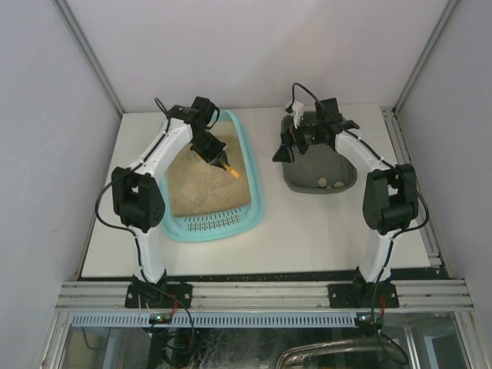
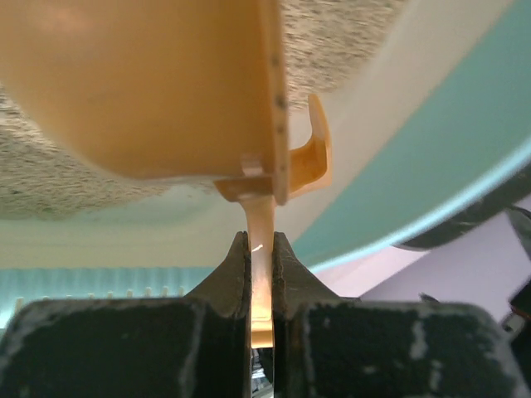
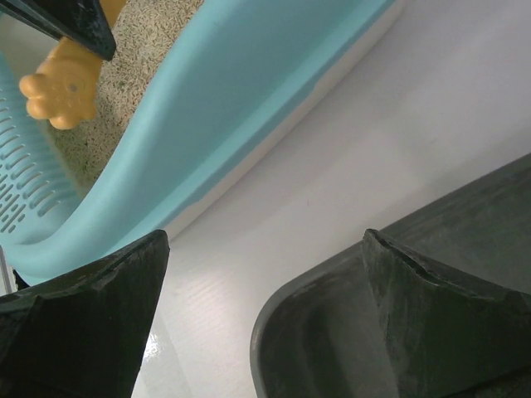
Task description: Clean the litter box
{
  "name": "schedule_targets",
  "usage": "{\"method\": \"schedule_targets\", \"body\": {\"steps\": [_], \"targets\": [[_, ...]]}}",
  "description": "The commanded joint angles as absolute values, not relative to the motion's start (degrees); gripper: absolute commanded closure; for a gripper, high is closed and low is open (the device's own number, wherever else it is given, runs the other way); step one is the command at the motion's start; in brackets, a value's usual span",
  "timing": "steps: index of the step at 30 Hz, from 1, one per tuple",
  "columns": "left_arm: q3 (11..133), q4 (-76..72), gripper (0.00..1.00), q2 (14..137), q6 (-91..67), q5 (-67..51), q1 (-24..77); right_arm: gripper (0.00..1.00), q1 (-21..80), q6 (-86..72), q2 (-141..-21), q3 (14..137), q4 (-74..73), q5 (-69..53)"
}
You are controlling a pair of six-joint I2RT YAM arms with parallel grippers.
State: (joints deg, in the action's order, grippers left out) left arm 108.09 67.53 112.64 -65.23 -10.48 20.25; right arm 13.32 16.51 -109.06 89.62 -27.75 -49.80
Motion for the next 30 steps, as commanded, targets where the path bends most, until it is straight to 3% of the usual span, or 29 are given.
{"method": "schedule_targets", "body": {"steps": [1, 7, 14, 26, 30], "targets": [[110.14, 75.74, 1.0, 114.59, -59.6, -7.62, 17.96, 0.0, 15.24, 14.95, -108.56, 92.02, -24.68, -48.5], [106.41, 74.86, 1.0, 114.0, -56.83, -7.31, 14.15, 0.0, 16.71, 15.54, -109.91, 92.51, -24.21, -46.99], [110.22, 70.3, 1.0, 118.85, -43.48, -14.67, 13.81, 0.0, 17.7, 14.35, -111.45, 93.25, -22.44, -44.68], [115.11, 73.81, 1.0, 124.81, -31.51, -9.82, 12.51, 0.0, 18.19, 11.13, -116.29, 97.88, -22.82, -44.56], [113.38, 71.96, 1.0, 124.71, -27.17, -14.61, 12.5, 0.0, 18.28, 11.01, -116.45, 97.54, -22.92, -44.44]]}}
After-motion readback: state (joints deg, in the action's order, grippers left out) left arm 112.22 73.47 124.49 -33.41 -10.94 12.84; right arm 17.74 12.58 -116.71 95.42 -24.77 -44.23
